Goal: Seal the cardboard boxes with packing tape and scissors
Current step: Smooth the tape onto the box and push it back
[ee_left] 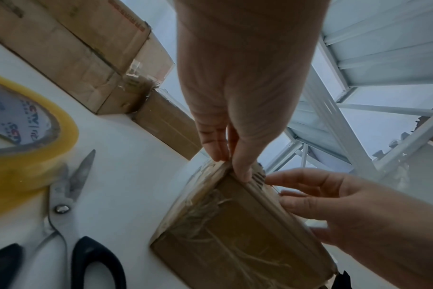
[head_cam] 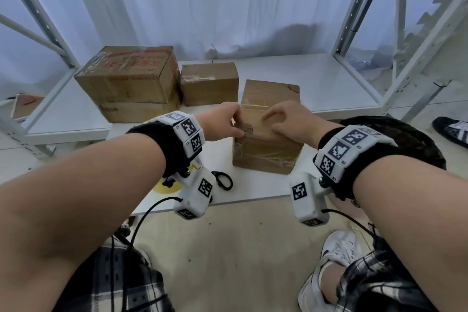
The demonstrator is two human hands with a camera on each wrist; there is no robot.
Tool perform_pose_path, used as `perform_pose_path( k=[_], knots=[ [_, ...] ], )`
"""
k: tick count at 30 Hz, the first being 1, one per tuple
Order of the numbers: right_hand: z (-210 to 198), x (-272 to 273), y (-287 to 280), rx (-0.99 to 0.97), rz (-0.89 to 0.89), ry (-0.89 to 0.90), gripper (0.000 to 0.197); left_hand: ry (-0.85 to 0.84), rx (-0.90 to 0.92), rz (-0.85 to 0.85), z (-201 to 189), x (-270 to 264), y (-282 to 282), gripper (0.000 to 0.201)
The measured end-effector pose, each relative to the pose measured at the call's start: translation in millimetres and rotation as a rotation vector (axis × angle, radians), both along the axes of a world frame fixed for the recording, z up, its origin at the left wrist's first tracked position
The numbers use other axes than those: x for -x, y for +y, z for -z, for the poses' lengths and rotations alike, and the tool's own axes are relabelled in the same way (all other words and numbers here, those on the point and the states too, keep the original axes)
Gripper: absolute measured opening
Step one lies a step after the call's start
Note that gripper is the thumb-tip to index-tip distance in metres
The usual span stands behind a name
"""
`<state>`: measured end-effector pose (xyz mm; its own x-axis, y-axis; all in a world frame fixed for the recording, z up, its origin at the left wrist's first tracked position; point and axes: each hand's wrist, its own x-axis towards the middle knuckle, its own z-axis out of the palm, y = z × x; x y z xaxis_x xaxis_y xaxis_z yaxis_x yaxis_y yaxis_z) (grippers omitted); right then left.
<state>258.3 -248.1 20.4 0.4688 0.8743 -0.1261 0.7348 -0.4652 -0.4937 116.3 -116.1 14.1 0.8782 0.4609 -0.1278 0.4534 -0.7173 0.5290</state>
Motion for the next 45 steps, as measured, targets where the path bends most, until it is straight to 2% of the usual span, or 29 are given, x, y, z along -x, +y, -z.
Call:
perform_pose_path(
  k=[3, 5, 9, 19, 22, 26, 30, 34, 38, 40, 45],
  knots=[
    [1.3, 9.7, 1.1, -0.085, -0.016, 0.128, 0.006, -0.069, 0.135, -0.036, 0.8, 1.1, 1.9, 0.018],
    [4.7, 10.0, 1.3, -0.072, -0.021, 0.111, 0.017, -0.088, 0.224, -0.044, -0.4, 2.8, 2.6, 0.014],
    [7.2, 10.9, 2.9, -0.011, -0.072, 0.081, 0.011, -0.089, 0.249, -0.051, -0.8, 6.2, 4.9, 0.01],
    [20.2, 13.9, 19.4, -0.03, 0.115, 0.028, 0.027, -0.088, 0.573, -0.362, -3.3, 2.9, 1.0, 0.014],
    [20.7, 14.3, 21.7, -0.021, 0.126, 0.017, 0.027, -0.078, 0.599, -0.442, -3.6, -0.1, 0.6, 0.021],
    [22.4, 14.1, 23.1, -0.018, 0.121, 0.002, 0.028, -0.078, 0.601, -0.468, -2.0, -0.4, 1.2, 0.027],
    [23.2, 15.7, 24.5, -0.01, 0.12, -0.008, 0.039, -0.07, 0.587, -0.496, -0.8, -1.1, -2.2, 0.025],
    [22.0, 15.2, 26.7, 0.004, 0.122, -0.021, 0.034, -0.074, 0.608, -0.483, -0.2, 1.5, -5.1, 0.018],
    [16.4, 12.6, 20.4, 0.015, 0.056, -0.053, 0.031, 0.033, 0.632, -0.414, -0.7, 8.7, -8.0, 0.033],
    [17.9, 13.2, 18.3, 0.044, 0.024, -0.079, 0.035, 0.07, 0.657, -0.405, 0.5, 10.2, -11.2, 0.029],
    [21.1, 10.8, 15.5, 0.125, -0.027, -0.05, 0.039, -0.016, 0.745, -0.45, 3.4, 6.7, -11.4, 0.022]
  ],
)
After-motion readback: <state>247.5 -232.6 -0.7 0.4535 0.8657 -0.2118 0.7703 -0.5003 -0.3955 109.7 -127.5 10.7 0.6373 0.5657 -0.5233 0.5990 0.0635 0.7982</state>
